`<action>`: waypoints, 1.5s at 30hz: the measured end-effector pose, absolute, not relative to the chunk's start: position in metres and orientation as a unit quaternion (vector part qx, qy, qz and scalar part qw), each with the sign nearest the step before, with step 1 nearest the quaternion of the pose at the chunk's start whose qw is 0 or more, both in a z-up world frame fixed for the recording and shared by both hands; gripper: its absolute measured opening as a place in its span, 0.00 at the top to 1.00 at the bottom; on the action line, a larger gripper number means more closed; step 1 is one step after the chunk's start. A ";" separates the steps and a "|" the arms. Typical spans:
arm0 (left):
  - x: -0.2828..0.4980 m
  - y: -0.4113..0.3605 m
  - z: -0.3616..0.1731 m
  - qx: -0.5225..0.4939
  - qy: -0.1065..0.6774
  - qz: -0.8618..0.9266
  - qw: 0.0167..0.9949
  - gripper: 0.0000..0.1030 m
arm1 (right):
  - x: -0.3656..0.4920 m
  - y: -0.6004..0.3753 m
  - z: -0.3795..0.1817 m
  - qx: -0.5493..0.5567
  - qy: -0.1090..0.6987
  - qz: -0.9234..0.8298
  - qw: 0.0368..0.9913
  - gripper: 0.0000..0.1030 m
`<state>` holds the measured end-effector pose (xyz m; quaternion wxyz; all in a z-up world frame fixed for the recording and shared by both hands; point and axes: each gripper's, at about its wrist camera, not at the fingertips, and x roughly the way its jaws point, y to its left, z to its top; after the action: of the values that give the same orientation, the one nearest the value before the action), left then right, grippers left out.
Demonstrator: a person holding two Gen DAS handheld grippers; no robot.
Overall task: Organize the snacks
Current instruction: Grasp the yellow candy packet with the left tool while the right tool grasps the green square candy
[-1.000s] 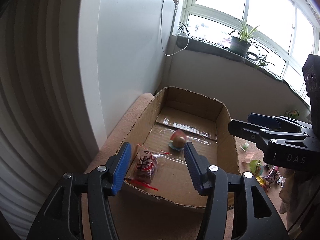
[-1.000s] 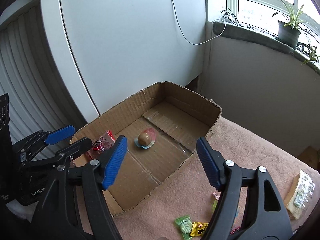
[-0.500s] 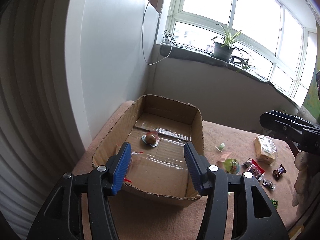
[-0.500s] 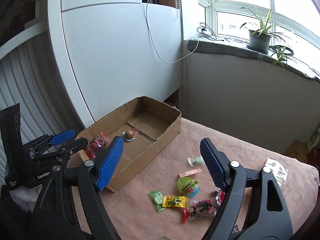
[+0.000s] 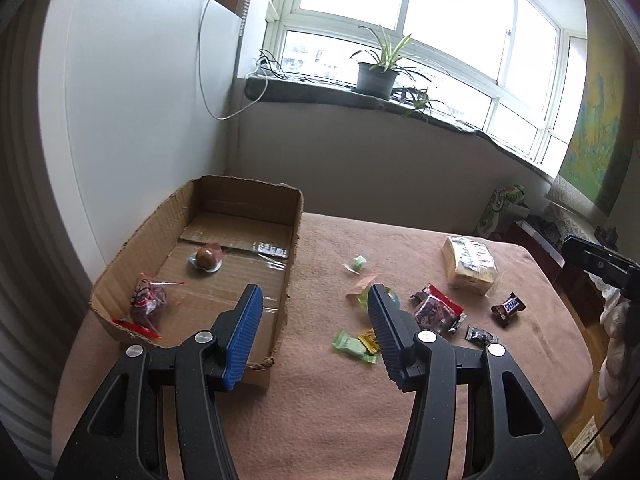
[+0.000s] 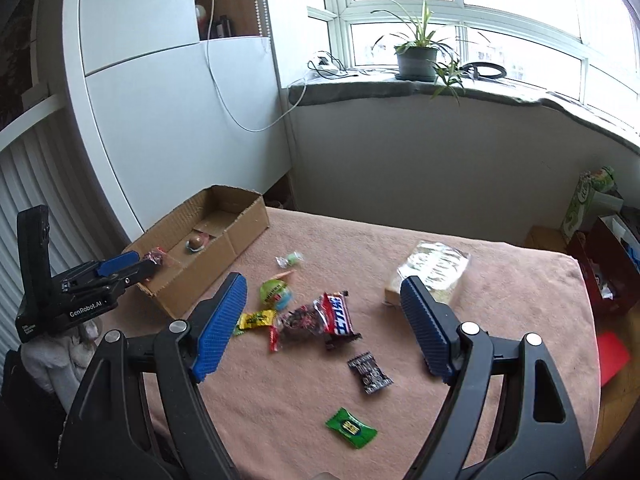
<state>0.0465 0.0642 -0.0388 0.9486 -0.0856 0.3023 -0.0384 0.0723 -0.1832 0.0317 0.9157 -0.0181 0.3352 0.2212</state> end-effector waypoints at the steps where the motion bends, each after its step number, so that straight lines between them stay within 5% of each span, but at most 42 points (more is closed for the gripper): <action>1: 0.048 0.058 -0.040 -0.082 0.305 -0.046 0.948 0.48 | 0.069 -0.191 0.027 -0.016 0.341 0.215 0.915 0.21; 11: 0.069 0.017 -0.071 -0.044 0.357 -0.103 0.927 0.48 | 0.049 -0.231 -0.040 -0.016 0.414 0.214 0.884 0.21; 27: 0.118 -0.017 -0.118 0.046 0.430 -0.133 0.892 0.65 | 0.045 -0.224 -0.094 -0.054 0.454 0.239 0.857 0.21; 39: 0.126 -0.018 -0.131 0.061 0.441 -0.142 0.884 0.77 | 0.053 -0.211 -0.108 -0.086 0.464 0.260 0.842 0.32; 45: 0.124 -0.020 -0.130 0.060 0.438 -0.140 0.886 0.78 | 0.056 -0.201 -0.112 -0.109 0.462 0.260 0.841 0.46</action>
<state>0.1239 -0.0199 -0.1303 0.8859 0.0598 0.4381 -0.1400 0.0556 -0.2007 -0.1122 0.8410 -0.1094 0.4616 0.2602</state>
